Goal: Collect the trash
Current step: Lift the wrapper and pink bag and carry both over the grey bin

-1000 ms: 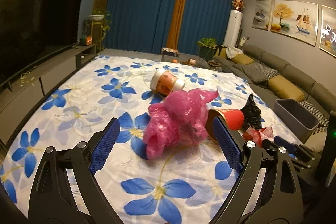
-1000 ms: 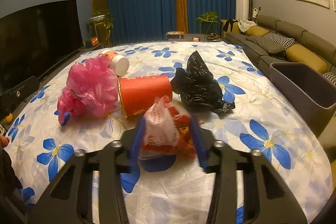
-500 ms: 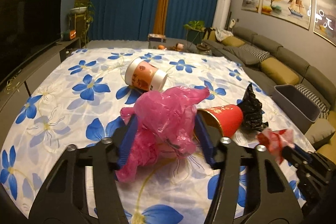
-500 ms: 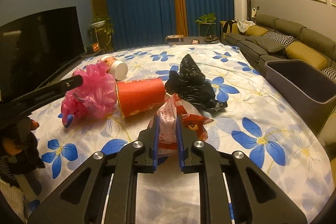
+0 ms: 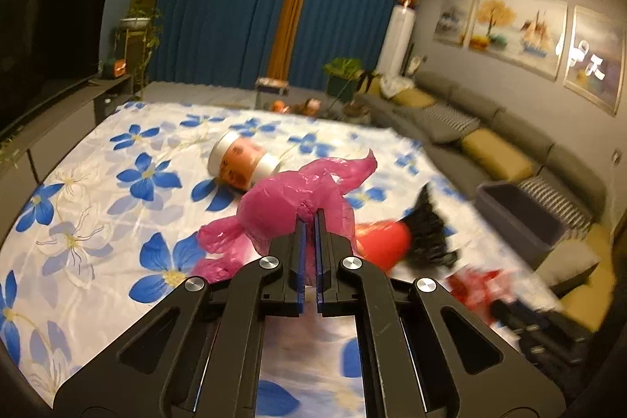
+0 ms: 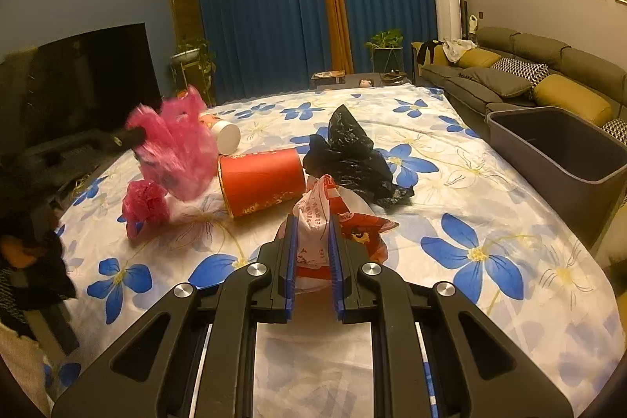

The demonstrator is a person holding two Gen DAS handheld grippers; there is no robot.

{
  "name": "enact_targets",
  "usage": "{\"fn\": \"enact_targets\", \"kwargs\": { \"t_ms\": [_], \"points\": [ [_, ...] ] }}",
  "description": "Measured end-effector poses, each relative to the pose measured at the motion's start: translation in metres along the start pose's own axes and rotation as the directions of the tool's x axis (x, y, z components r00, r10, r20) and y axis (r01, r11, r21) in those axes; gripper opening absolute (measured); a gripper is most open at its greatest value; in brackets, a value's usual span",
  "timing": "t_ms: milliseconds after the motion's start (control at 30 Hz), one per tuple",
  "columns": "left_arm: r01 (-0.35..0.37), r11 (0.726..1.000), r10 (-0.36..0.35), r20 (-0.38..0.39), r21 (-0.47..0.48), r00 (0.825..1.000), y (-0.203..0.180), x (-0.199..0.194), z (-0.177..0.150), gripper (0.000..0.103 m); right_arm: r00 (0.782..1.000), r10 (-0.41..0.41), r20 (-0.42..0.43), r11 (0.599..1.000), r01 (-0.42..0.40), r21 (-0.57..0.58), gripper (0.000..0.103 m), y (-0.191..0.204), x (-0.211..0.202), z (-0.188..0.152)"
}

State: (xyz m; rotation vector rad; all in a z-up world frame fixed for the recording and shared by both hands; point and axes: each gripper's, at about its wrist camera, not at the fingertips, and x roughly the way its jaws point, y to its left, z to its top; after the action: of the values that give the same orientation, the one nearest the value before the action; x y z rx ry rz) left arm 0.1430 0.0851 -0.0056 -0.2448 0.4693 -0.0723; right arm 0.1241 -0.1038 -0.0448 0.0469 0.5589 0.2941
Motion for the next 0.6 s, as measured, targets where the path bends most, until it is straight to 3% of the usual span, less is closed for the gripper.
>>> {"fn": "enact_targets", "kwargs": {
  "t_ms": [233, 433, 600],
  "points": [
    [0.02, 1.0, -0.021, 0.116, 0.006, 0.993, -0.01, -0.053, 0.015, 0.003, 1.0, 0.004, 0.029, 1.0, -0.005, 0.012, 0.016, -0.004, -0.011, 0.002],
    [-0.042, 0.999, 0.037, 0.154, 0.031, 0.987, -0.014, -0.074, 0.017, 0.003, 0.999, 0.005, 0.053, 1.0, -0.006, 0.018, 0.016, -0.007, -0.02, 0.004],
    [-0.044, 0.999, 0.038, 0.173, 0.027, 0.984, -0.017, -0.088, 0.013, 0.003, 0.997, -0.005, 0.076, 1.0, 0.004, 0.017, 0.016, -0.013, -0.031, 0.008]
  ]
}}
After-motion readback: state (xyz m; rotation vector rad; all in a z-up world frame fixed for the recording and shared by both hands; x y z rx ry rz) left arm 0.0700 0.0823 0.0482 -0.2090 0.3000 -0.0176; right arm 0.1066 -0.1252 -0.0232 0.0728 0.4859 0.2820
